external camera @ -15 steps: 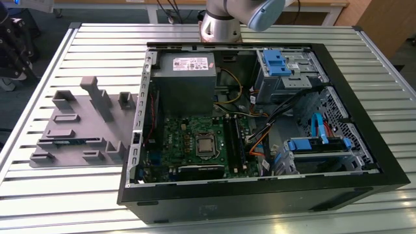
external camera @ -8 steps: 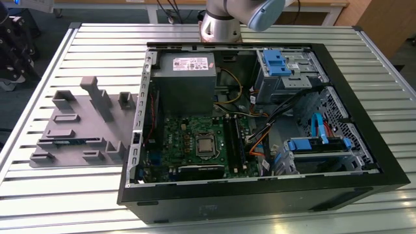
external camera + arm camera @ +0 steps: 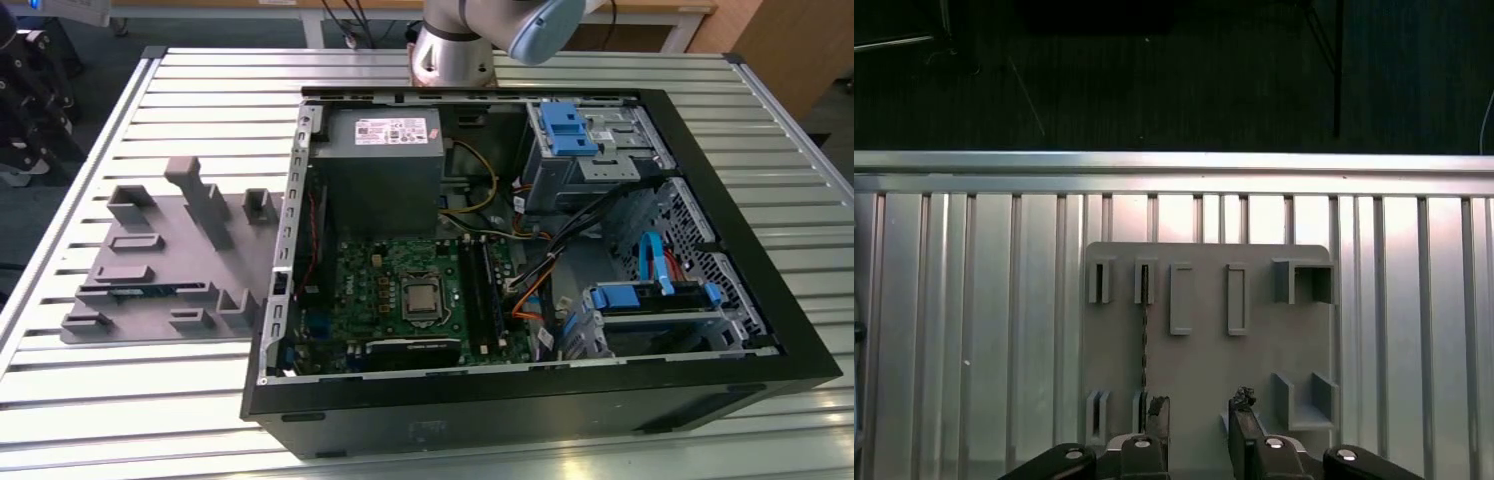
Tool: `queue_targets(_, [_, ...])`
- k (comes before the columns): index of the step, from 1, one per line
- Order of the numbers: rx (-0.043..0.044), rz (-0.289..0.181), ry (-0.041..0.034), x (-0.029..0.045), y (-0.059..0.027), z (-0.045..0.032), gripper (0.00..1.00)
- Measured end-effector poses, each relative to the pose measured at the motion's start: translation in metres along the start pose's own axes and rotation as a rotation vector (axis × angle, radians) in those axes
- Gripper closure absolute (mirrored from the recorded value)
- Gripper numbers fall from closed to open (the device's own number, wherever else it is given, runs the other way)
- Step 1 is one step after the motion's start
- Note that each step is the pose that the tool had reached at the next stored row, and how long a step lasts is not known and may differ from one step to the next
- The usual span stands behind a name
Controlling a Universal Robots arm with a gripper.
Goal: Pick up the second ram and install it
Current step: 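Pick up the second ram and move it above second insertion slot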
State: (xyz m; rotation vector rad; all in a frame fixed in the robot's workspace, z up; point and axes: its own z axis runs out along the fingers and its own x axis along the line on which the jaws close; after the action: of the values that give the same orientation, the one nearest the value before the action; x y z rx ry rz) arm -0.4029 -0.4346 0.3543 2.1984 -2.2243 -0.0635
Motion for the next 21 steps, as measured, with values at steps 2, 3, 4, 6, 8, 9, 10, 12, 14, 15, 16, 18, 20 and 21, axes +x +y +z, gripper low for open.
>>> queue_targets(2, [0.0001,0.000,-0.0001,0.0000,0.0000,0.0005,0.63])
queue_targets(3, [0.0001,0.000,-0.0001,0.0000,0.0000,0.0008,0.63])
queue_targets(4, [0.0000,0.000,0.0000,0.0000,0.0000,0.0010,0.63])
queue_targets(6, [0.0000,0.000,-0.0001,0.0001,0.0001,0.0016,0.63])
queue_targets(8, [0.0001,0.000,-0.0001,0.0001,0.0004,0.0025,0.63])
queue_targets(9, [0.0000,0.000,-0.0001,0.0001,0.0006,0.0030,0.63])
queue_targets(10, [0.0000,0.000,-0.0001,0.0001,0.0007,0.0035,0.63])
queue_targets(12, [-0.0001,0.000,0.0000,0.0001,0.0008,0.0045,0.63])
queue_targets(14, [0.0000,0.000,-0.0001,0.0001,0.0008,0.0055,0.63])
queue_targets(15, [0.0000,0.000,0.0000,0.0001,0.0009,0.0060,0.63])
queue_targets(16, [0.0000,0.000,-0.0001,0.0001,0.0010,0.0065,0.63])
queue_targets(18, [-0.0001,0.000,0.0000,0.0002,0.0012,0.0075,0.63])
queue_targets(20, [-0.0001,0.000,0.0000,0.0002,0.0016,0.0084,0.63])
queue_targets(21, [-0.0001,0.000,0.0000,0.0002,0.0018,0.0088,0.63])
